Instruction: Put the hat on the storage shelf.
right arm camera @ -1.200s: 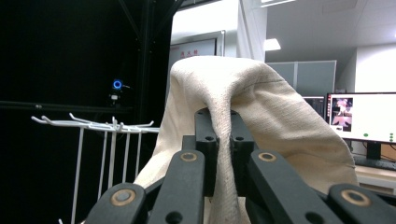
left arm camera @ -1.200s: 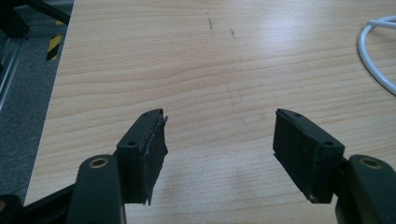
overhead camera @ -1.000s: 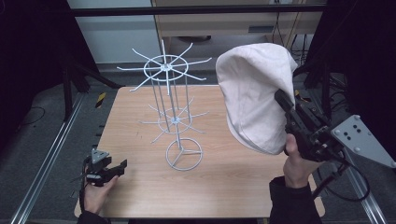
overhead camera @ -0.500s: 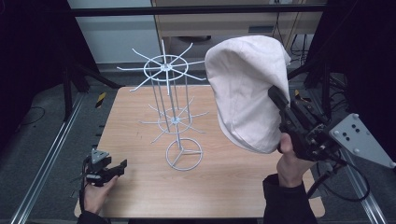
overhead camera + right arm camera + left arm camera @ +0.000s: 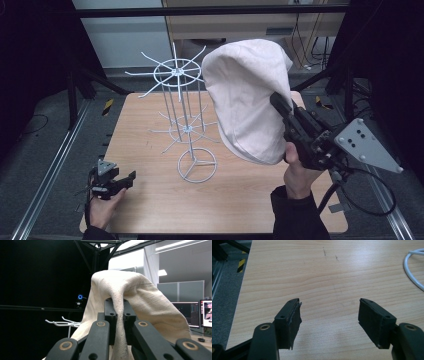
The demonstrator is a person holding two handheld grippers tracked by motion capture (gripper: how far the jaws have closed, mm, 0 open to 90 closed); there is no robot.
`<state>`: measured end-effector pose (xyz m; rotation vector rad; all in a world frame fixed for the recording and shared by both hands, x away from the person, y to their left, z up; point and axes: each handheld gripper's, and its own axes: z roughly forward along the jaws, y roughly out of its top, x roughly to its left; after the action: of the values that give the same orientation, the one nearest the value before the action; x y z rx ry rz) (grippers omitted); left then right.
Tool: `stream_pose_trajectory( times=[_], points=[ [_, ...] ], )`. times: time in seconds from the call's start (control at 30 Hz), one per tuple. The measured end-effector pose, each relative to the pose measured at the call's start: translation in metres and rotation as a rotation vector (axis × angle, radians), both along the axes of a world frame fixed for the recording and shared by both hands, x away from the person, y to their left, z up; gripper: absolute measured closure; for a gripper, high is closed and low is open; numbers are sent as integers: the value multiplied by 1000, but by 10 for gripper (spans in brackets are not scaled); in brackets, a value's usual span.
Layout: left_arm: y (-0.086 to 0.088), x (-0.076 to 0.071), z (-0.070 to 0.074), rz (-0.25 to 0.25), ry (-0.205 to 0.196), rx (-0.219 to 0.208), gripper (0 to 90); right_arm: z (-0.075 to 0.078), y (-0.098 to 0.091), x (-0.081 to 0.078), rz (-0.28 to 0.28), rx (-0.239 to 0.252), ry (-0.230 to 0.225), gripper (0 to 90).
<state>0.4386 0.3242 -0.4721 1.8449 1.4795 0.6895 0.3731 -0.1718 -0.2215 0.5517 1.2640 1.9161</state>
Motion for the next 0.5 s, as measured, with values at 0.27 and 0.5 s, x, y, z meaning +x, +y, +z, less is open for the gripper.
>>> stream_pose_trajectory(
  times=[0.27, 0.5],
  points=[
    [0, 0, 0, 0, 1, 1, 342, -4, 7, 5, 28, -5, 14, 868],
    [0, 0, 0, 1, 0, 1, 342, -19, 17, 13, 42, -39, 56, 868]
  ],
)
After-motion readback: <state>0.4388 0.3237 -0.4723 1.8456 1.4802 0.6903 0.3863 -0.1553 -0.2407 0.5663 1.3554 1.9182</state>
